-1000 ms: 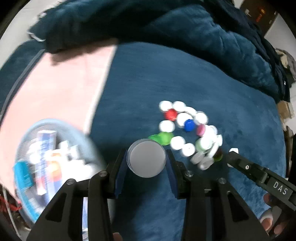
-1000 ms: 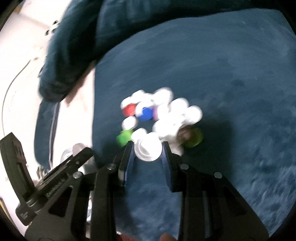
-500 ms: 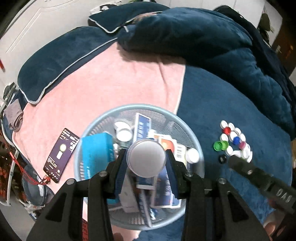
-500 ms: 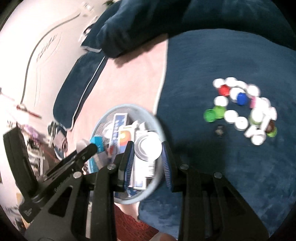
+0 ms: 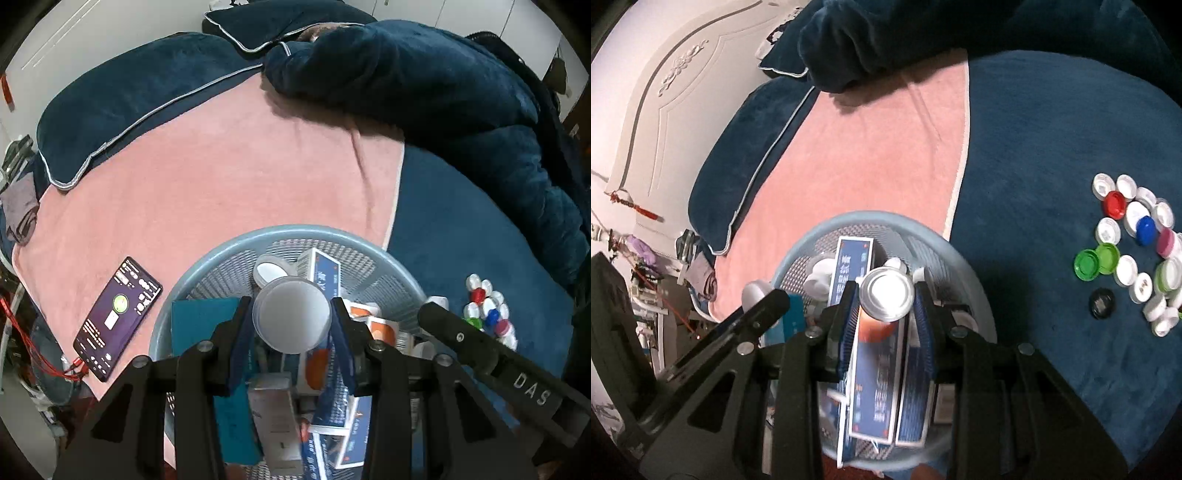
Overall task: Organize objects
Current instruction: 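Carry both white caps over the basket and release them inside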
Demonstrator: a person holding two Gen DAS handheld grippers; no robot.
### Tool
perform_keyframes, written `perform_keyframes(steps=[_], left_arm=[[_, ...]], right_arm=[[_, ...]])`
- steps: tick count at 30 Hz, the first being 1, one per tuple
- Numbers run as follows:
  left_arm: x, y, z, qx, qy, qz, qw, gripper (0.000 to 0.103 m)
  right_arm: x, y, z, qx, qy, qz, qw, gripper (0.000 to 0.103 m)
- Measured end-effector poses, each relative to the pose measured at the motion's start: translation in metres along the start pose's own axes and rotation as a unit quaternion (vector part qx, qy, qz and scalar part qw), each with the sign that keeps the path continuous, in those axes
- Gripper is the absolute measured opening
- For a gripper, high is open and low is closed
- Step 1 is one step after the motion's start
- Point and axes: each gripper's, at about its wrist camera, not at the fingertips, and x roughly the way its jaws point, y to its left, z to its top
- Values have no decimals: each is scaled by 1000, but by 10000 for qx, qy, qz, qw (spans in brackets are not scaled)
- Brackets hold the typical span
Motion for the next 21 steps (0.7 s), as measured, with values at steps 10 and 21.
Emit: perform_keyframes(steps=[10,21], left_arm=[[-16,22,-20,388,-137,774,9962,92],[-47,25,-39,255,-17,810,9964,92]], right_arm=[[-18,12,-13,-320,-199,-458,9982,101],[-44,34,-56,-1155,-278,-1538,9809,103]])
